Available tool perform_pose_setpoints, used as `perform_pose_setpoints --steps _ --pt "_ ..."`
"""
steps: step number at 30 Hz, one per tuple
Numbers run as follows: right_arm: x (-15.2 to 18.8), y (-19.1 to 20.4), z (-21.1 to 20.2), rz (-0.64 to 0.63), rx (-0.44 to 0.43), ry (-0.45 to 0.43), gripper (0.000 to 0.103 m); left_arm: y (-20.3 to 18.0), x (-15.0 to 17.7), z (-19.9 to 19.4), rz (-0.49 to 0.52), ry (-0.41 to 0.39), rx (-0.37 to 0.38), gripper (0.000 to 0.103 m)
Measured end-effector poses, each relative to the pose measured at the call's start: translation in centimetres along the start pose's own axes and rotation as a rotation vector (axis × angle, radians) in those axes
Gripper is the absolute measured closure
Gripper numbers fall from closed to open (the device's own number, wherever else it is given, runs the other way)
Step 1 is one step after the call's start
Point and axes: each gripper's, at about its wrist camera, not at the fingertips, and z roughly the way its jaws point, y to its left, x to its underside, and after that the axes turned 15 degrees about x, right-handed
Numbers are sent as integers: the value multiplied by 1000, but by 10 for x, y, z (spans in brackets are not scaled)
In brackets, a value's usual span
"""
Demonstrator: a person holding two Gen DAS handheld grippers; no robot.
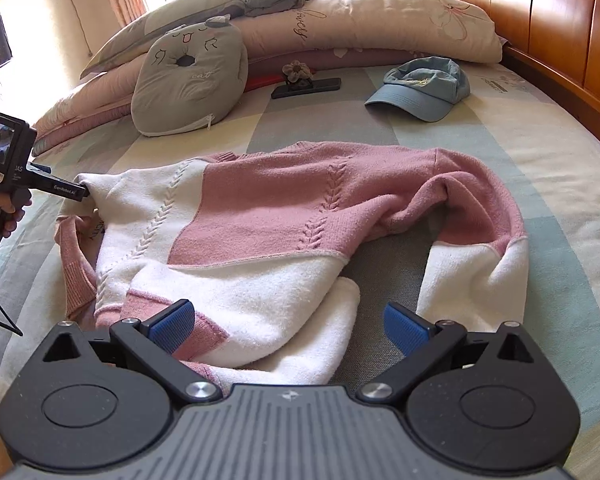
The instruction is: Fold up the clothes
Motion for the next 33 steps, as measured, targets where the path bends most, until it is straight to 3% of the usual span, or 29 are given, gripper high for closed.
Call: perform_pose_setpoints --steps 5,14,22,28,33 --pt "5 2 -3 4 -14 3 0 -27 14 -29 40 -13 136 1" --pt "16 6 -7 -6 -11 11 0 -77 15 -77 83 -111 365 1" --pt "25 -2 -18 17 -8 -5 0 -134 -8 -71 131 -159 457 1" --pt "32 -10 -26 40 -2 -10 0 -161 -7 -41 93 -116 509 1" --pt "38 -16 -26 56 -1 -5 0 -164 25 -21 -27 -7 613 1"
